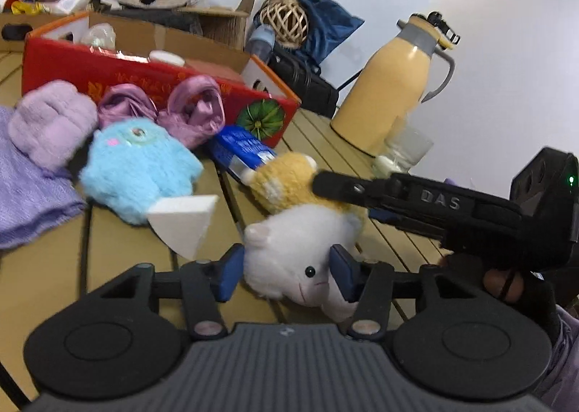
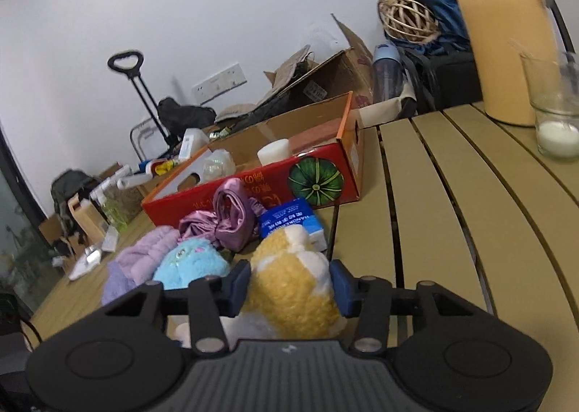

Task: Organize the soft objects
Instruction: 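Carry both plush toys into the cardboard box and open both grippers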

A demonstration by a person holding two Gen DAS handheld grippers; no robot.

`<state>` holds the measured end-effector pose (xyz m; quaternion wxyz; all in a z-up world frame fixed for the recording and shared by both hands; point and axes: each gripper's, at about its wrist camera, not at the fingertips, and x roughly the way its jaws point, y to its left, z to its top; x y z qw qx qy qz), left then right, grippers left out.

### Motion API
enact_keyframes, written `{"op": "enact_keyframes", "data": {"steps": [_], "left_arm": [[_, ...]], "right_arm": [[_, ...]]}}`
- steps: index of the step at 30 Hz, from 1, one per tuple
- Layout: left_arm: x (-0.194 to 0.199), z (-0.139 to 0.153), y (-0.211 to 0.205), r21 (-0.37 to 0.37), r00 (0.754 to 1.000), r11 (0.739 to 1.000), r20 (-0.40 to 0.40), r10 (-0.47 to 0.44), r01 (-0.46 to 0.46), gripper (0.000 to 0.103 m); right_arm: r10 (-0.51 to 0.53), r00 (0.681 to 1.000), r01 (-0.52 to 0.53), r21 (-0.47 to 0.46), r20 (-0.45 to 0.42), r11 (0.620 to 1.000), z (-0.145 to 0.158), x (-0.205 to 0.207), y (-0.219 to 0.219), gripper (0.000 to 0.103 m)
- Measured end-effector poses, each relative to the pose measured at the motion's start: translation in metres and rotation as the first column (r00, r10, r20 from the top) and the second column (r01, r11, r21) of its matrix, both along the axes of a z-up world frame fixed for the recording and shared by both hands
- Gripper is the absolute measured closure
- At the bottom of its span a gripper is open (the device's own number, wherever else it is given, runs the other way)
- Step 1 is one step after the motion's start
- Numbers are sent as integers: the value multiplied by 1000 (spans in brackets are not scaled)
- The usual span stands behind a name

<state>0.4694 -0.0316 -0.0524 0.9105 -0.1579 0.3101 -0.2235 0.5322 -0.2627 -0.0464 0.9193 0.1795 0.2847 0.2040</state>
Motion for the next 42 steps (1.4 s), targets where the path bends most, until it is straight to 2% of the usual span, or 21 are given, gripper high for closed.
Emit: {"op": "enact_keyframes", "data": {"steps": [5, 7, 12, 14, 15, 17, 20, 25, 29, 32, 34, 39, 42], "left_arm": [[-4, 3, 13, -10, 999, 999, 7, 34, -34, 50], [-5, 6, 10, -28, 1000, 1000, 15, 13, -12, 42], [-1, 0, 0, -64, 999, 998, -52, -13, 10, 41], [-2, -3, 1, -77, 998, 997, -59, -10, 6, 43], [-1, -5, 2, -98, 998, 995, -58, -18, 12, 50], [0, -7, 3, -129, 997, 992, -74, -10, 1, 51], [-6, 2, 2, -129, 999, 992, -45, -5, -1, 52], [-1, 35, 4, -134, 999, 991, 40, -26, 31, 52], [33, 75, 11, -120, 996, 992, 87, -30, 41, 53], [71, 103, 22, -98, 991, 995, 133, -4, 17, 53], [104, 110, 33, -110, 993, 994, 118, 15, -2, 53], [189, 91, 56, -120, 1000, 993, 26, 9, -6, 53], [220, 71, 56, -64, 1000, 998, -9, 10, -10, 53]], "right_arm": [[-51, 999, 52, -44, 7, 998, 5, -28, 1, 58], [-62, 998, 62, -44, 3, 997, 5, -34, 0, 57], [-84, 996, 84, -27, -16, 996, 1, -35, -6, 57], [-86, 996, 85, -18, -17, 996, -1, -36, -8, 57], [-85, 996, 85, -2, -20, 996, -3, -36, -10, 57], [-87, 996, 88, 30, -31, 996, -5, -36, -11, 59], [-97, 995, 98, 35, -11, 995, 3, -43, -9, 62], [-120, 989, 116, 45, 84, 992, 35, -48, -7, 61], [-105, 985, 96, 70, 134, 993, 69, -15, -5, 61], [-78, 985, 65, 86, 156, 994, 95, 29, 3, 61], [-70, 986, 58, 80, 153, 995, 104, 66, 13, 61], [-87, 993, 84, 44, 76, 996, 95, 151, 34, 61], [-109, 994, 109, -1, 19, 994, 74, 184, 45, 61]]}}
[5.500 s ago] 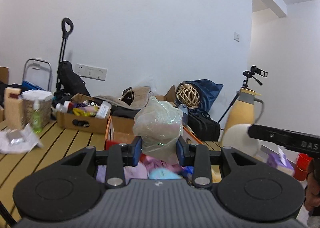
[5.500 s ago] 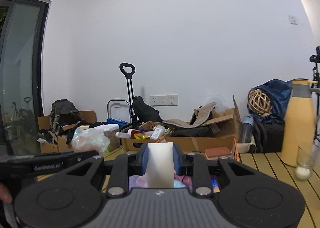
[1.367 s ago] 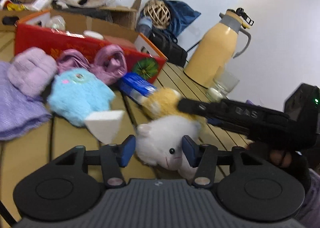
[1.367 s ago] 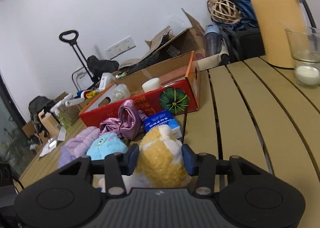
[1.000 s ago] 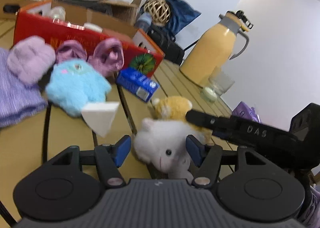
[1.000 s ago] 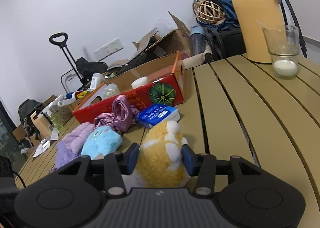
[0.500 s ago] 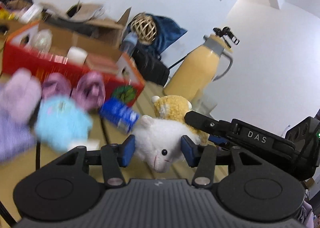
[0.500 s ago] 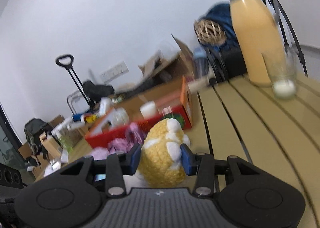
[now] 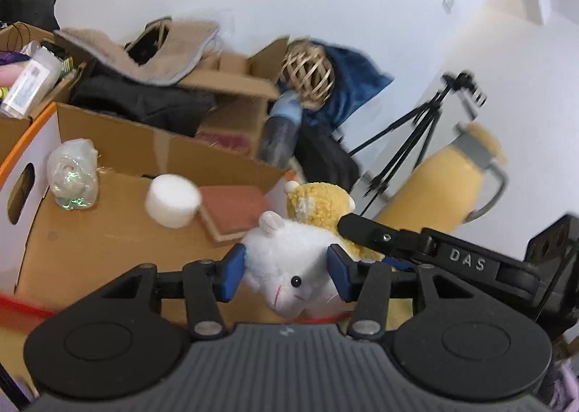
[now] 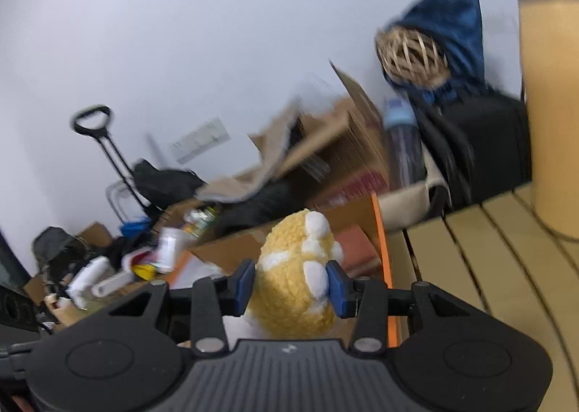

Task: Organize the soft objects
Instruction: 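Carry both plush toys into the cardboard box and open both grippers, then bring both grippers back over the table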

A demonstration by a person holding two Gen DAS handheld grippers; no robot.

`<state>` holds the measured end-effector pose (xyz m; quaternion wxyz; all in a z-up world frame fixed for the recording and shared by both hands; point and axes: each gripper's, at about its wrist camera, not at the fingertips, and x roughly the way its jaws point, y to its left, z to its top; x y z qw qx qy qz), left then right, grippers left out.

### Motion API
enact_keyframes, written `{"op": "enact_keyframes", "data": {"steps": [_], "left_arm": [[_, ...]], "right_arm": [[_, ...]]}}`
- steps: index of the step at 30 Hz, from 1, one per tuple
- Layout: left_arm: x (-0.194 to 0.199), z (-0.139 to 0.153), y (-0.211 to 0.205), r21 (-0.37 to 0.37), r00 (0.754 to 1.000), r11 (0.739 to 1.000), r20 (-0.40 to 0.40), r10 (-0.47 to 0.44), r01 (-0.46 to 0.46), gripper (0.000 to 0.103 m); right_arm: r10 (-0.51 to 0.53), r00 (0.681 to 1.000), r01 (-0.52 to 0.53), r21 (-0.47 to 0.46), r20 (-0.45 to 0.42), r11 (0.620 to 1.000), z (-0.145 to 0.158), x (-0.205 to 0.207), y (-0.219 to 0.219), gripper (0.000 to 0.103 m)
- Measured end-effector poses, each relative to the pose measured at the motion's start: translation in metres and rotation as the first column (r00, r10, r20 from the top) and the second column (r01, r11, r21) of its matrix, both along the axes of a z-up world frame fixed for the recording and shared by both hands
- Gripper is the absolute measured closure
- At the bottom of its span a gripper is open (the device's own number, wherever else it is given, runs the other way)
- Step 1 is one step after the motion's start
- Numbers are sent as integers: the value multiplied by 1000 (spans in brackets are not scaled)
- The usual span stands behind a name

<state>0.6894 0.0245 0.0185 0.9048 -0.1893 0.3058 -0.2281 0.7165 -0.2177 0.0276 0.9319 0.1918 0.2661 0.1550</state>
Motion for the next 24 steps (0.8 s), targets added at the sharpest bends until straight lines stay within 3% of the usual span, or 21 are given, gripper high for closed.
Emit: {"op": "enact_keyframes", "data": {"steps": [3, 5, 11, 13, 15, 17, 21, 24], "left_arm": [[8, -19, 0, 92, 1000, 996, -18, -10, 11, 54], [6, -23, 5, 103, 1000, 995, -20, -14, 16, 54], [-21, 5, 29, 133, 999, 990, 38, 36, -41, 54], [-40, 21, 31, 171, 996, 983, 79, 50, -63, 54], [-66, 38, 32, 210, 990, 974, 129, 60, -86, 54], [-95, 52, 32, 244, 982, 963, 177, 70, -112, 53], [-160, 76, 36, 281, 960, 948, 272, 73, -152, 47], [-209, 85, 42, 284, 946, 943, 315, 81, -175, 41]], "right_arm": [[-33, 999, 31, -118, -16, 992, -17, 11, 16, 61], [-67, 998, 66, -200, 4, 978, -23, 9, 22, 60], [-74, 995, 88, -238, 66, 967, 3, -11, 20, 60], [-60, 993, 83, -242, 101, 967, 22, -30, 19, 57], [-43, 989, 75, -238, 138, 968, 41, -51, 16, 43], [-12, 984, 54, -239, 176, 969, 57, -76, 14, 38], [61, 970, 17, -315, 235, 949, 80, -141, 12, 25], [102, 959, 7, -383, 264, 924, 85, -197, 9, 21]]}}
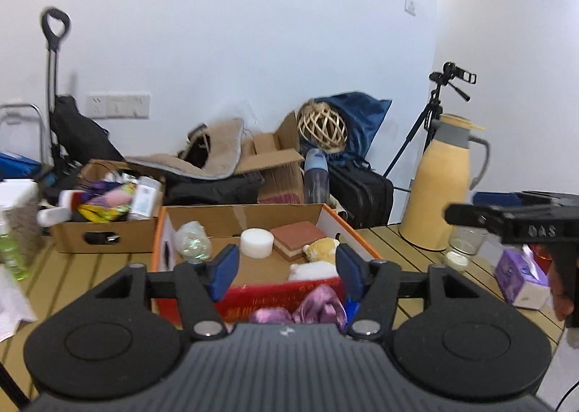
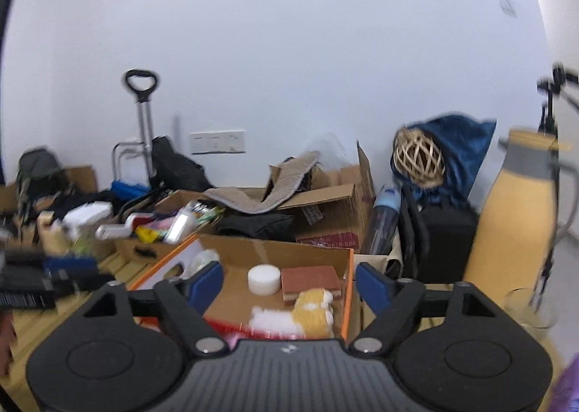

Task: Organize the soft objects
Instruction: 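Bring both grippers back over the table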

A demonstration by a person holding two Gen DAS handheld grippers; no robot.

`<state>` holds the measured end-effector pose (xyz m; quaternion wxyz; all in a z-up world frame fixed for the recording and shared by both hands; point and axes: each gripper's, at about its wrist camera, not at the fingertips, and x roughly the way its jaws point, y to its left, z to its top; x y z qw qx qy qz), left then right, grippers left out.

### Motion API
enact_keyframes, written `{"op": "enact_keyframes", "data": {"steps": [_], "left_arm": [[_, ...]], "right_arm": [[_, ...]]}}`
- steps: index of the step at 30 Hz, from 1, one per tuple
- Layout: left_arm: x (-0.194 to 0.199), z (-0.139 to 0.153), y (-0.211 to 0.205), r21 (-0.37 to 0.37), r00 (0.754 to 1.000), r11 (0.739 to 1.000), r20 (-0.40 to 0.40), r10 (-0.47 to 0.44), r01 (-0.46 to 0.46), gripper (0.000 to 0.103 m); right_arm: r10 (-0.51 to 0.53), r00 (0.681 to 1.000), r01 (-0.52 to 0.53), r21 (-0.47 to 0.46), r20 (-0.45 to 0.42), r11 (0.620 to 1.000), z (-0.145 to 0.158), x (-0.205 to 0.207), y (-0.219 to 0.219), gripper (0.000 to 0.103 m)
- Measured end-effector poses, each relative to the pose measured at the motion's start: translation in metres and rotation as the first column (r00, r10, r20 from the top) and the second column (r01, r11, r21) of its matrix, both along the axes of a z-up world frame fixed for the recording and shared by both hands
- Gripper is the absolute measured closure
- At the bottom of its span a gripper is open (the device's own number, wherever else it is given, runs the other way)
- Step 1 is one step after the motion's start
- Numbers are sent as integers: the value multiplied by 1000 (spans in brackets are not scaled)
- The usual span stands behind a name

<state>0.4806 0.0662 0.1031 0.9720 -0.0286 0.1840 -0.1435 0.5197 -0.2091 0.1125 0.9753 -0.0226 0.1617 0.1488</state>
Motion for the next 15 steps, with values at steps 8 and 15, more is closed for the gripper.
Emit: {"op": "enact_keyframes", "data": {"steps": [8, 15], "left_arm": [[-139, -8, 10, -2, 995, 999, 93, 35, -35, 32], [-214, -41, -1, 79, 981, 989, 159, 108, -122, 24]], "right_arm": [[0, 1000, 0, -32, 15, 999, -27, -139, -13, 14], [20, 1000, -19, -59, 16, 998, -62, -209, 0, 14]]}}
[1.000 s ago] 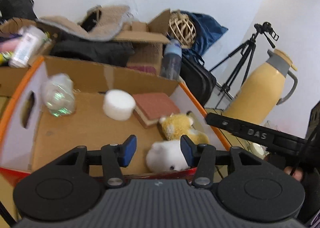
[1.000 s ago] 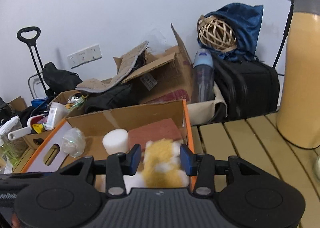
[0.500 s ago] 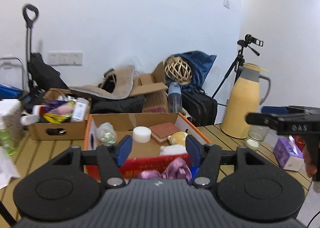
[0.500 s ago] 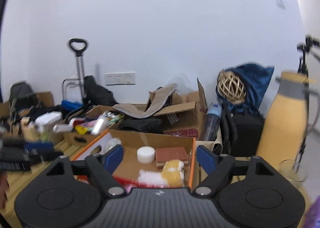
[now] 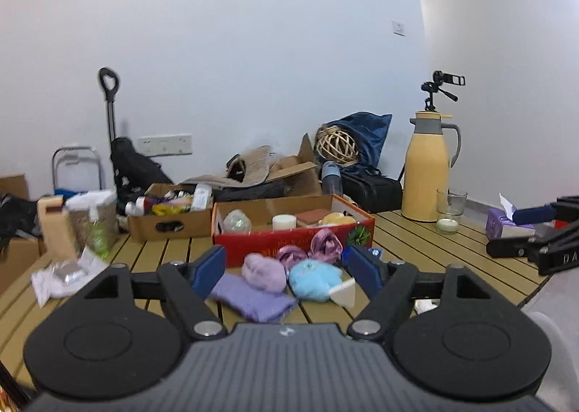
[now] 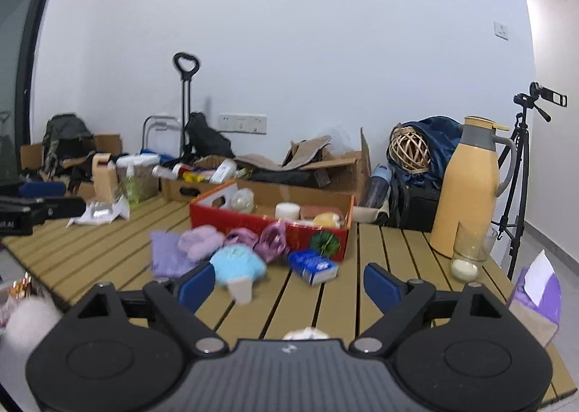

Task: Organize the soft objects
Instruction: 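Bring both grippers back over the table, then grasp the crumpled white tissue with the right gripper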

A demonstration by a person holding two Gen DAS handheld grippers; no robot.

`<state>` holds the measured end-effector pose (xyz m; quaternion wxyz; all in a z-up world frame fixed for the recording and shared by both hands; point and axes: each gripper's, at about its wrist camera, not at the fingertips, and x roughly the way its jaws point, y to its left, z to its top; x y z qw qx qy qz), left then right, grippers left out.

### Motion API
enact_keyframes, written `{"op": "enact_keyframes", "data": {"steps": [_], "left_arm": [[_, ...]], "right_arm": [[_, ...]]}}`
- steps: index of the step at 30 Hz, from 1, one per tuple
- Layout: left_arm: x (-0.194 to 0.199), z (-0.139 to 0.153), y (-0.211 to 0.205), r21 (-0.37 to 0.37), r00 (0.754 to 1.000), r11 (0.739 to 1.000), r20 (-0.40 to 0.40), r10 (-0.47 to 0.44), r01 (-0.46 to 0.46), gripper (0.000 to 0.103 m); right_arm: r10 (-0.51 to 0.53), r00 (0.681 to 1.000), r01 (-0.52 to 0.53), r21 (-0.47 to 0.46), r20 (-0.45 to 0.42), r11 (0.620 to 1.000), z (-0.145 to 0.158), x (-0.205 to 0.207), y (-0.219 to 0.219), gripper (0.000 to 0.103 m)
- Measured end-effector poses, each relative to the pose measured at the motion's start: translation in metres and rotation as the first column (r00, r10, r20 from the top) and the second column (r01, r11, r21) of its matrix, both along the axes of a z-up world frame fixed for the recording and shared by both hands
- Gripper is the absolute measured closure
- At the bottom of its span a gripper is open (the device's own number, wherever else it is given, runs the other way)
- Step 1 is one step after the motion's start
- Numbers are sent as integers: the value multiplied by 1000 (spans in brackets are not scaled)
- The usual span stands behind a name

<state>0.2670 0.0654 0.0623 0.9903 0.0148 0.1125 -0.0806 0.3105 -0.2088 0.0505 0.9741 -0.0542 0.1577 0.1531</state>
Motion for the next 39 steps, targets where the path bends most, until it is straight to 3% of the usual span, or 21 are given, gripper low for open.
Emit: {"op": "enact_keyframes", "data": {"steps": [5, 14, 20, 22, 24, 26, 28, 33, 39], "left_arm": [[-19, -29, 0, -56, 998, 997, -52, 47, -49, 23], [-2, -54, -6, -88, 991, 996, -132, 17, -28, 22], [15, -70, -17, -92, 984, 996, -175, -11, -5, 22], [22, -75, -21, -89, 982, 996, -188, -16, -1, 22], [32, -80, -24, -82, 980, 997, -199, -20, 3, 23], [42, -84, -29, -75, 978, 997, -209, -20, 4, 24], [52, -87, -33, -74, 976, 997, -215, -21, 6, 30], [77, -92, -43, -70, 972, 997, -228, -56, 41, 35], [111, -98, -59, -62, 962, 994, -254, -98, 85, 36]], "right_arm": [[30, 999, -30, -9, -15, 999, -16, -12, 8, 14], [-32, 999, 32, -8, 1, 999, -38, -3, 13, 14], [-17, 997, 17, -4, -78, 1000, -66, 11, 13, 16], [-4, 993, 4, 4, -119, 1000, -75, 17, 11, 20], [-1, 987, 4, 16, -159, 1000, -84, 25, 9, 38], [-2, 983, 6, 25, -185, 1000, -91, 33, 8, 47], [-4, 980, 11, 34, -198, 999, -97, 42, 8, 51], [-15, 976, 30, 65, -216, 997, -104, 68, 8, 63], [-46, 972, 61, 59, -230, 996, -109, 94, 2, 63]]}}
